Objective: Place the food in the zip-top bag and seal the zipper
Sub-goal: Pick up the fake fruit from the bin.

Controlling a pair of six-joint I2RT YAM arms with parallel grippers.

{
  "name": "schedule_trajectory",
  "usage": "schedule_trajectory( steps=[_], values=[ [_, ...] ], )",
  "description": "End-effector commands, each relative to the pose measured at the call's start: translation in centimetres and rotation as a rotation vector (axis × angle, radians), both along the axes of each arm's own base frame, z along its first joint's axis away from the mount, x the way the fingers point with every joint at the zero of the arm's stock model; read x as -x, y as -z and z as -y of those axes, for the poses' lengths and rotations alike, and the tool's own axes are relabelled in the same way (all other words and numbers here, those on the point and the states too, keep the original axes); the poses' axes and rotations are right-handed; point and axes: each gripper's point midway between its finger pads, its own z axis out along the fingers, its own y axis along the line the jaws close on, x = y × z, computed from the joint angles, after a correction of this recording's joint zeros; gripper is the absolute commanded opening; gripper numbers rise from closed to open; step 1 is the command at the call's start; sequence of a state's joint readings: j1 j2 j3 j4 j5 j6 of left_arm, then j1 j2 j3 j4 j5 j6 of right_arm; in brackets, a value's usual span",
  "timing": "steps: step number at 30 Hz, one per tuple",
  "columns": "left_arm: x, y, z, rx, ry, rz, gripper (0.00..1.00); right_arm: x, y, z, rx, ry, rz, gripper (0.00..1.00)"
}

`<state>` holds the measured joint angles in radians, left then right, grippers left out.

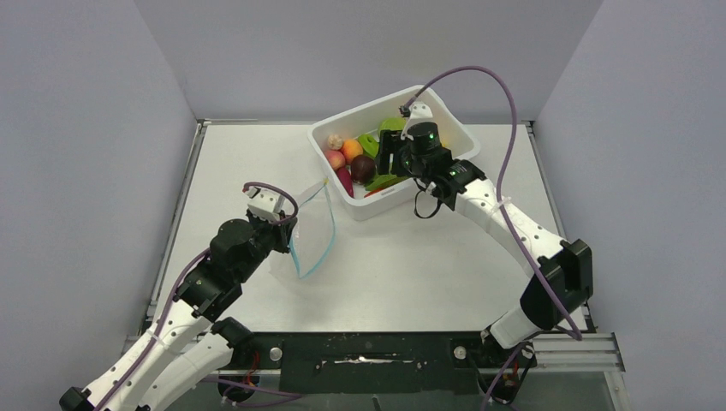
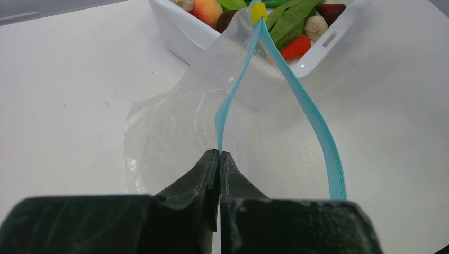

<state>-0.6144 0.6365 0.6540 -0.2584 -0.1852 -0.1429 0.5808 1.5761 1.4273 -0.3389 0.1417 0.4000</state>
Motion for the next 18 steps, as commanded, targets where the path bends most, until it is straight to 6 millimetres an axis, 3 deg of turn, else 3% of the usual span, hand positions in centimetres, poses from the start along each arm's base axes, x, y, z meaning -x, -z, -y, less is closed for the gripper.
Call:
schedule_trajectory(
  steps=[1, 15, 18],
  values=[
    [-0.5, -2.5, -1.2, 0.015, -0.058, 0.092, 0.00, -3.2, -1.9, -0.5, 0.080, -0.054, 0.058, 0.70],
    [-0.2, -3.6, -1.3, 0.048, -0.045, 0.126, 0.00, -10.6, 4.8, -3.5, 0.151, -0.110, -0.071, 0.70],
    [-0.1, -3.7, -1.3, 0.052, -0.042, 0.129, 0.00, -11.7, 4.7, -4.5, 0.122, -0.154, -0.060, 0.70]
  ],
)
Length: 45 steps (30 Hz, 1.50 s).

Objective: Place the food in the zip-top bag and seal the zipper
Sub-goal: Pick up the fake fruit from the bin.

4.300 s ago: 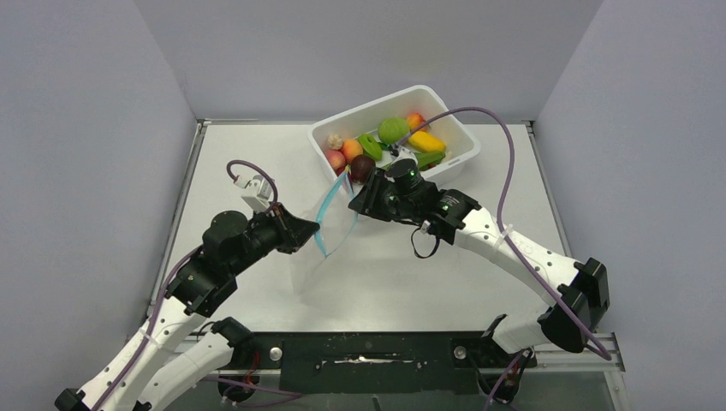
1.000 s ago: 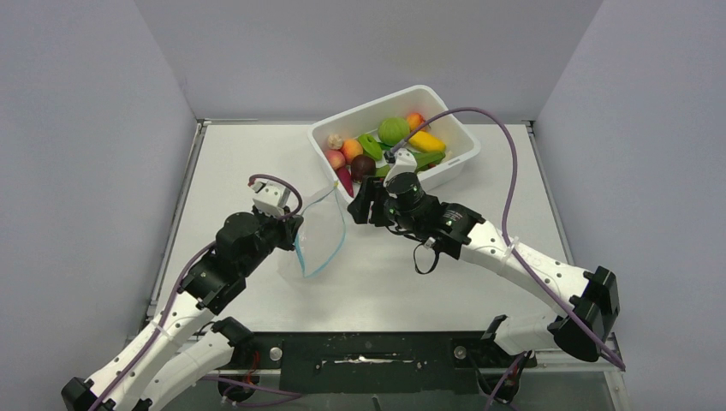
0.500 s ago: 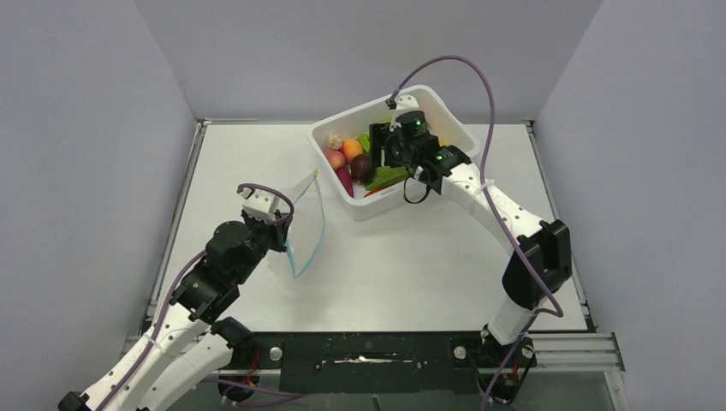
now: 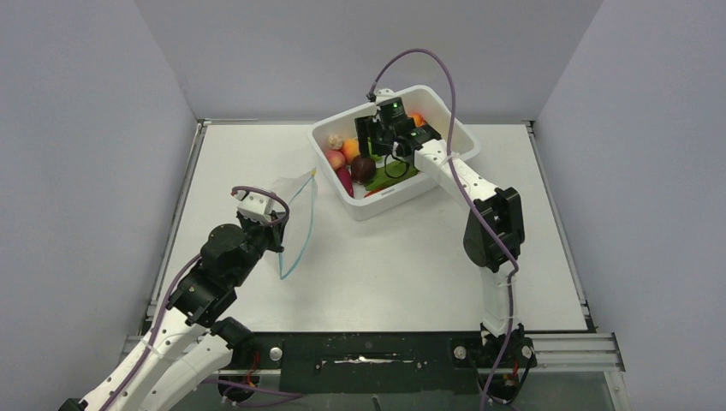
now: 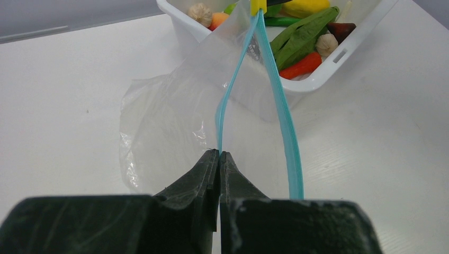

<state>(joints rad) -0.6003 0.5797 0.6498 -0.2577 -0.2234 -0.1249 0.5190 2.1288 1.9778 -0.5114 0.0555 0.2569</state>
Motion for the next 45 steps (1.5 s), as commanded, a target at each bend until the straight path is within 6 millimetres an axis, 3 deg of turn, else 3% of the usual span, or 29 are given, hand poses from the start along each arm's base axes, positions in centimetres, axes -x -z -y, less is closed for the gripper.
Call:
schedule_trajectory(
  steps=[1, 7, 16, 25, 29, 33, 39, 45],
  values=[
    [-0.2, -2.4, 0.1, 0.043, 0.006, 0.077, 0.00, -1.6, -2.3, -1.0, -0.048, -0.075, 0.056, 0.70],
    [-0.4, -2.2, 0.0, 0.035, 0.000, 0.070, 0.00, -2.1, 1.1, -1.5, -0.050, -0.113, 0.003, 0.72],
    [-0.5, -2.1, 0.2, 0.036, 0.017, 0.066, 0.00, -3.6, 4.3, -2.8, -0.061, -0.141, -0.017, 0.77],
    [-0.7, -1.9, 0.1, 0.031, 0.013, 0.059, 0.00, -4.6, 8.0, -1.6, 0.020, -0.096, -0.060, 0.73],
    [-0.7, -2.0, 0.1, 0.033, 0.014, 0.061, 0.00, -4.7, 8.3, -1.4, 0.034, -0.093, -0.058, 0.66],
    [-0.7, -1.9, 0.1, 0.032, 0.012, 0.061, 0.00, -5.0, 8.0, -1.3, 0.026, -0.082, -0.042, 0.51],
    [-0.7, -2.1, -0.1, 0.036, 0.006, 0.067, 0.00, -5.1, 7.0, -1.1, 0.016, -0.074, -0.031, 0.50],
    [-0.8, -2.0, 0.0, 0.036, 0.011, 0.063, 0.00, -4.6, 4.2, -1.0, -0.019, -0.075, -0.002, 0.49]
  ],
)
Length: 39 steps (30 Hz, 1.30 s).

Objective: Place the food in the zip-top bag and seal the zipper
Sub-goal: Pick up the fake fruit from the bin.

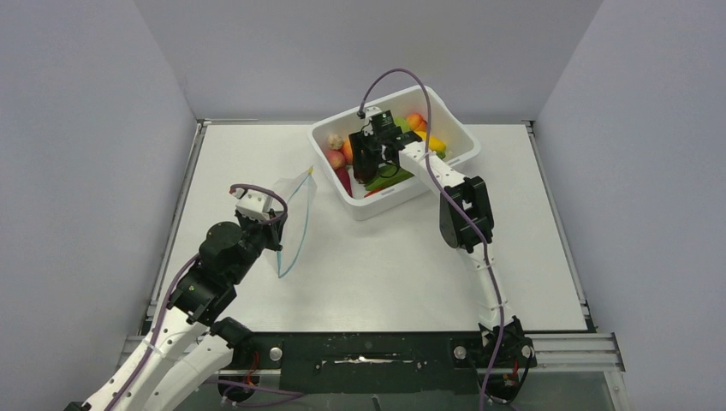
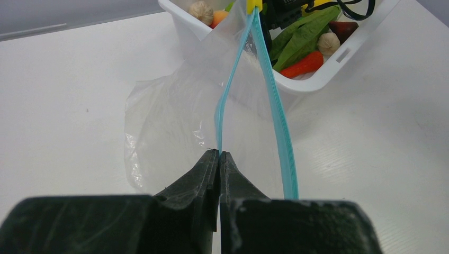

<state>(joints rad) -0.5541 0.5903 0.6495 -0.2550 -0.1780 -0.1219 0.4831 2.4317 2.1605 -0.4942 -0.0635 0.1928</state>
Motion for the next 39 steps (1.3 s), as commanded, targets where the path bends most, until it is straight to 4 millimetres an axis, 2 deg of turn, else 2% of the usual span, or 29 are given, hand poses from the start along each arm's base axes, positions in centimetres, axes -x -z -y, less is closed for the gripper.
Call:
schedule_trajectory(
  steps=[1, 7, 9, 13, 20, 32, 39],
  values=[
    [-0.4, -2.2, 0.4, 0.034, 0.012, 0.070, 0.00, -0.7, -6.2, 0.7, -0.055, 0.022, 0.103, 0.48],
    [-0.4, -2.2, 0.3, 0.034, 0.010, 0.071, 0.00, 0.2, -8.9, 1.3, -0.089, 0.040, 0.124, 0.46],
    [-0.5, -1.1, 0.3, 0.021, 0.009, 0.051, 0.00, 0.3, -9.8, 1.7, -0.097, 0.051, 0.136, 0.45],
    [-0.6, -0.9, 0.1, 0.021, -0.007, 0.050, 0.00, 0.9, -11.5, 2.4, -0.117, 0.076, 0.151, 0.44],
    [-0.7, -1.0, 0.1, 0.029, -0.009, 0.051, 0.00, 3.0, -13.2, 3.6, -0.134, 0.109, 0.151, 0.42],
    [-0.9, -0.4, 0.5, 0.038, -0.006, 0.028, 0.00, 8.6, -18.4, 5.2, -0.227, 0.121, 0.194, 0.42],
    [-0.6, -1.4, 1.5, 0.136, 0.023, 0.032, 0.00, 13.2, -20.6, 5.1, -0.299, 0.095, 0.209, 0.42]
  ],
)
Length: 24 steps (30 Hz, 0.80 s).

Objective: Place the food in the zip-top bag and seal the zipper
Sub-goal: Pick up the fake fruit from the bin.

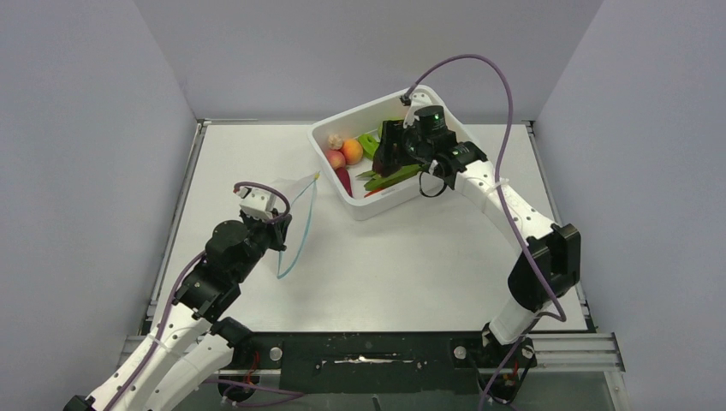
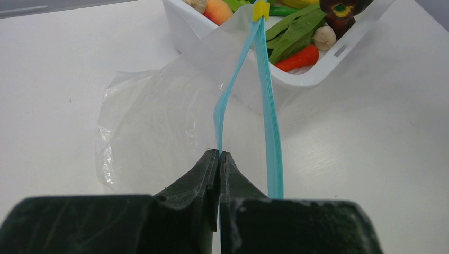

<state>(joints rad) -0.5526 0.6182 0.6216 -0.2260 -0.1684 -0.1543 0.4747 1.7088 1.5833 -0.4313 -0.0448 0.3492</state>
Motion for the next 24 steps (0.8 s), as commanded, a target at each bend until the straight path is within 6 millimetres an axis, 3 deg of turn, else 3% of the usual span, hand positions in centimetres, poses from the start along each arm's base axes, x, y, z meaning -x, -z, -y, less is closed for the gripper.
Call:
schedule_trajectory(
  steps=[1, 7, 12, 17, 24],
  values=[
    [-0.2, -3.0, 1.2, 0.145, 0.025, 0.067, 0.00, 2.9, -4.8, -0.9, -0.120, -0.027, 0.101, 0.42],
    [-0.1, -3.0, 2.1, 0.245, 0.035, 0.048, 0.00, 8.1, -8.0, -1.5, -0.270, -0.067, 0.147, 0.42],
    [-0.4, -3.3, 2.4, 0.274, 0.029, 0.038, 0.00, 12.1, -9.5, -3.2, -0.391, -0.116, 0.156, 0.42],
    [-0.3, -3.9, 3.1, 0.304, 0.055, 0.025, 0.00, 14.8, -10.0, -5.3, -0.511, -0.146, 0.118, 0.41],
    [0.1, -3.9, 4.1, 0.357, 0.093, -0.015, 0.00, 17.0, -10.5, -8.6, -0.635, -0.210, 0.085, 0.42]
  ],
)
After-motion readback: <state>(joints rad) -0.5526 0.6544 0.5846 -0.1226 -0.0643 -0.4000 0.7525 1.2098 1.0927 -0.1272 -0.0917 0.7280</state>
